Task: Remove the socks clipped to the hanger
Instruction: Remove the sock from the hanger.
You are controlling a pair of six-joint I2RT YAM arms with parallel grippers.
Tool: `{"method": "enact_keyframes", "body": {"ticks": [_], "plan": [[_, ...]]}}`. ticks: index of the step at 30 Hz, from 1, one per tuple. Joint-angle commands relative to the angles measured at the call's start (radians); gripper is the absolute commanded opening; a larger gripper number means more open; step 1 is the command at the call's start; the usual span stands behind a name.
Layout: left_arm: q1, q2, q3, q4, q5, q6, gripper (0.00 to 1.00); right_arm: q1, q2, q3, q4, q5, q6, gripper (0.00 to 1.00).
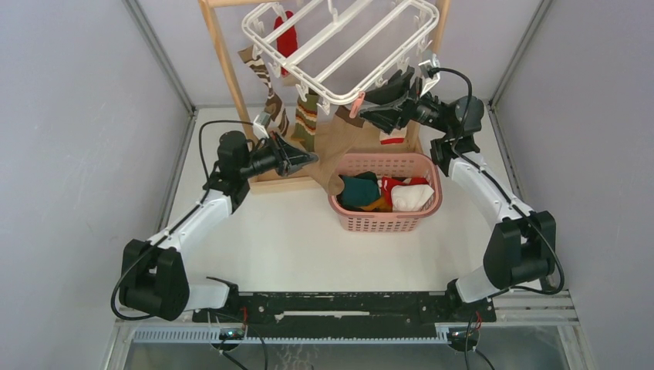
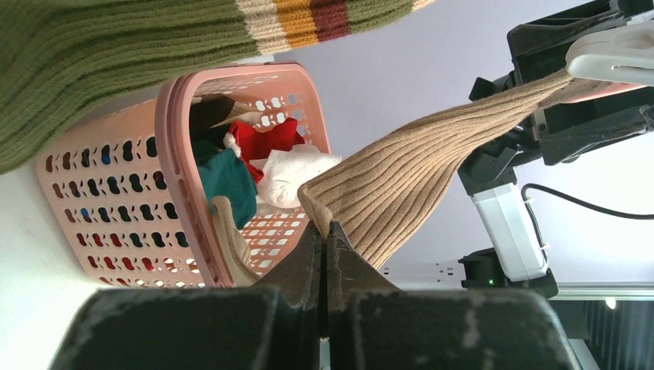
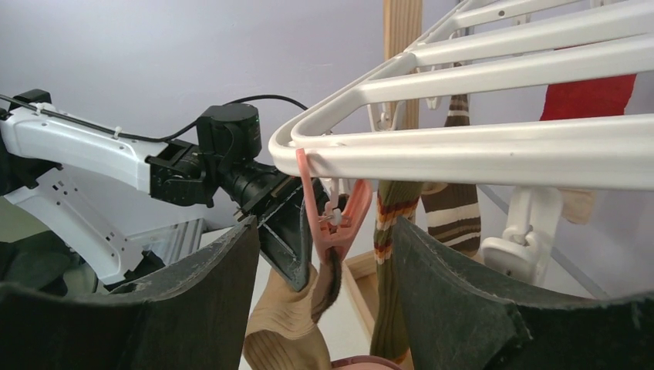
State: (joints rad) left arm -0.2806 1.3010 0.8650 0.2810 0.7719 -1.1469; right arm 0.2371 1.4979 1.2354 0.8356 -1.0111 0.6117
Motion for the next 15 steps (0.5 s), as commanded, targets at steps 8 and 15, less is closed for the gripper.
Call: {"method": "enact_keyframes", "body": {"ticks": [8,15], "plan": [[0.013,-0.025,-0.018,0.019,0.034,0.029,0.00,0.004,0.053,0.087,0.053,0.006,0.002,0.70],[0.020,-0.016,-0.018,0.023,0.038,0.033,0.00,0.004,0.091,0.115,0.092,-0.003,0.036,0.66]]}}
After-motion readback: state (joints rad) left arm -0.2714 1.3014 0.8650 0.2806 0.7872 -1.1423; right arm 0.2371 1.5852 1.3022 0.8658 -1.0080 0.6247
